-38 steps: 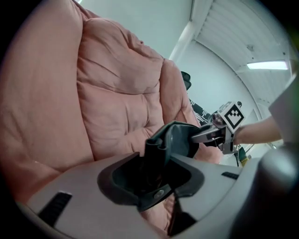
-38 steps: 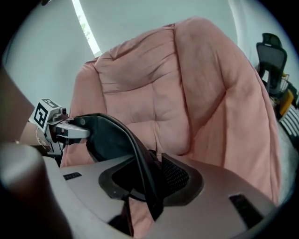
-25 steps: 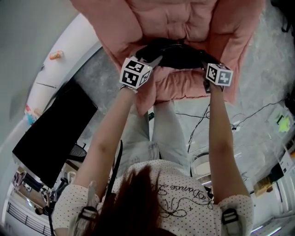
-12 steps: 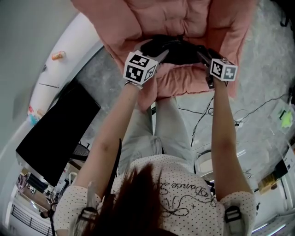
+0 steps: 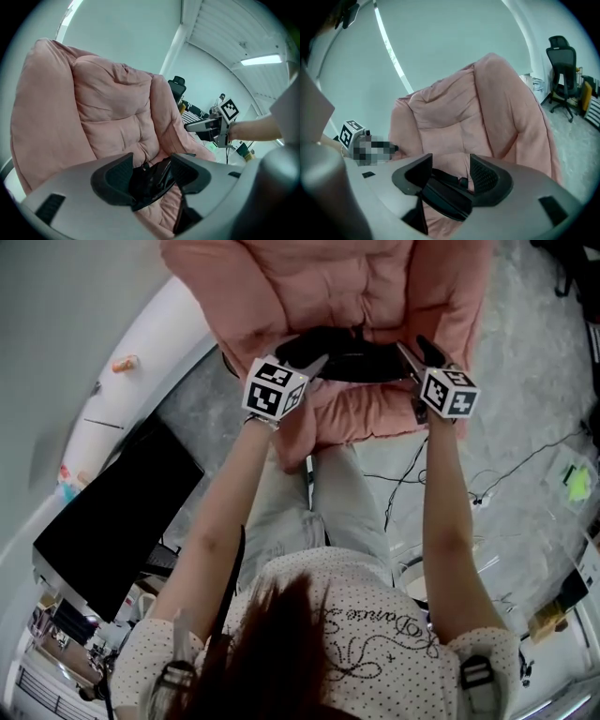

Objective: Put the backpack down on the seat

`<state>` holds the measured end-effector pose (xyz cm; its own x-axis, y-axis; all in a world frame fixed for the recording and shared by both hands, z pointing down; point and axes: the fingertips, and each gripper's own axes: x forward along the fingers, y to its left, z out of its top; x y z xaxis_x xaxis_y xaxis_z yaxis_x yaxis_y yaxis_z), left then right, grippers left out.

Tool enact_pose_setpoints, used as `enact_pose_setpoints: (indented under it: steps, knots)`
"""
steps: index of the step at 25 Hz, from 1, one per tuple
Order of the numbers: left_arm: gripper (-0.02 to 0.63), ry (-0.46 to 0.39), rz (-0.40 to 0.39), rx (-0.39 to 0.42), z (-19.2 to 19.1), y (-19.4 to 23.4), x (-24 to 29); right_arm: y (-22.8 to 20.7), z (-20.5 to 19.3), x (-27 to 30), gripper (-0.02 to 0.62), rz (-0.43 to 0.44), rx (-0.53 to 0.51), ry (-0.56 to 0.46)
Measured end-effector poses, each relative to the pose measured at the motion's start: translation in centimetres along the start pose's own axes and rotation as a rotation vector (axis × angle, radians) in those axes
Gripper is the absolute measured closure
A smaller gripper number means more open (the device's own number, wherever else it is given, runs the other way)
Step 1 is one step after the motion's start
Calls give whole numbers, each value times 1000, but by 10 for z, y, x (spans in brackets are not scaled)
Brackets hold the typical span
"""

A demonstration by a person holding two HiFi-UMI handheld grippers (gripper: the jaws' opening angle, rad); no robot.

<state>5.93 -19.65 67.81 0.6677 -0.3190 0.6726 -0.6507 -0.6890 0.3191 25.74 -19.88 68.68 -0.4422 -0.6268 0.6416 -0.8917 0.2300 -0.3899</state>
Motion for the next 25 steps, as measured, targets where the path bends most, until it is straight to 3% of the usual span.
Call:
enact_pose_setpoints:
  steps: [8, 10, 13, 18, 25]
  knots:
    - [365, -52, 9, 14, 26, -4, -27, 42, 40, -15, 374, 10, -72, -87]
    - [371, -70, 28, 24, 32, -1, -34, 49, 57, -29, 475, -53, -137, -152]
    - [409, -108, 59, 37, 49, 3, -44, 61, 83, -51, 566, -119, -202, -235]
    - [583, -172, 40, 82, 75, -4, -71, 95, 106, -80, 583, -120, -225, -299]
    - [601, -298, 20, 168, 118, -16, -114, 139, 137, -114, 583, -139, -224, -397]
